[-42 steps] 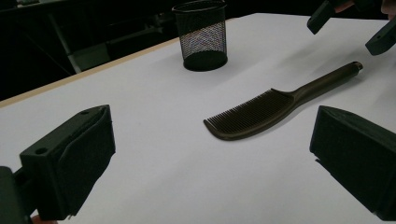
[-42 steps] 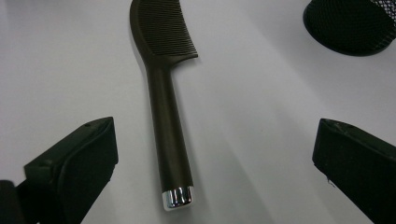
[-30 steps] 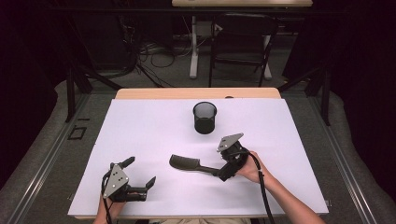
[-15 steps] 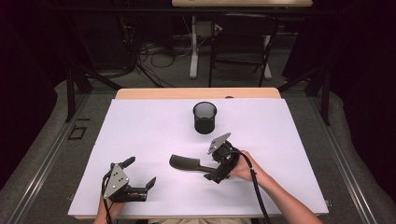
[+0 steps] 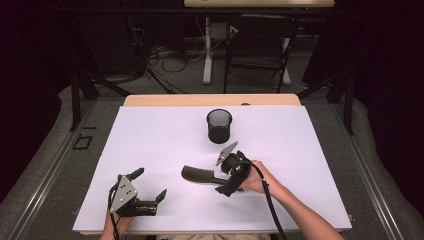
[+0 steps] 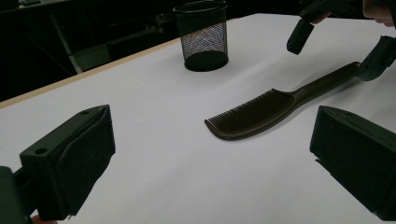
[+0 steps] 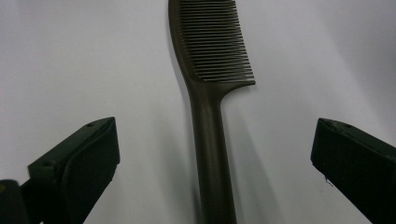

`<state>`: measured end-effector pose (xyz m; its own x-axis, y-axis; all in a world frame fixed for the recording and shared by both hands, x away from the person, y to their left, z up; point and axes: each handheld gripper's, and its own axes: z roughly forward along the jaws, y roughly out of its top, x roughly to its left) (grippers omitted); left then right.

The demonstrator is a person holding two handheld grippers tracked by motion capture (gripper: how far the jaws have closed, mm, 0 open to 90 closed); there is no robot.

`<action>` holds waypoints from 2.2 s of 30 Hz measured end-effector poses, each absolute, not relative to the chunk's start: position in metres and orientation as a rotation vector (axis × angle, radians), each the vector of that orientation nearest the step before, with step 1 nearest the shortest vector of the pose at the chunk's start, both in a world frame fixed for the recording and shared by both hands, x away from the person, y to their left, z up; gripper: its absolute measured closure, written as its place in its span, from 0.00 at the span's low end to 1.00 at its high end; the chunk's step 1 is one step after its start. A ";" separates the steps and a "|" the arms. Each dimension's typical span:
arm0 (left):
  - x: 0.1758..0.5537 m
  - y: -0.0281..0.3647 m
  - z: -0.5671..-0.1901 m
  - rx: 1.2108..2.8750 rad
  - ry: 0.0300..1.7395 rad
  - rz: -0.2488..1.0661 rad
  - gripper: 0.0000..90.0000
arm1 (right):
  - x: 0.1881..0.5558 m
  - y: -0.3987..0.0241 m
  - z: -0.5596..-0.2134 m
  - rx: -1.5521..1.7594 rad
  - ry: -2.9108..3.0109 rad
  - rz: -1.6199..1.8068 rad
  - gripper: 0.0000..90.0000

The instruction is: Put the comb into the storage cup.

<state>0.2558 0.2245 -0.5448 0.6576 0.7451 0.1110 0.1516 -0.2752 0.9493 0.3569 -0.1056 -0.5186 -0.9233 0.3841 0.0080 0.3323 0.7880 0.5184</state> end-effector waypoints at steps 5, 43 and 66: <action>0.256 0.224 -0.545 1.788 0.714 0.678 0.00 | 0.359 -0.096 -0.518 0.571 2.891 0.730 0.09; 0.257 0.223 -0.545 1.800 0.716 0.669 0.00 | 0.370 -0.062 -0.528 0.519 3.014 0.371 0.81; 0.258 0.224 -0.545 1.797 0.720 0.670 0.00 | 0.363 -0.086 -0.510 0.562 2.938 0.669 0.81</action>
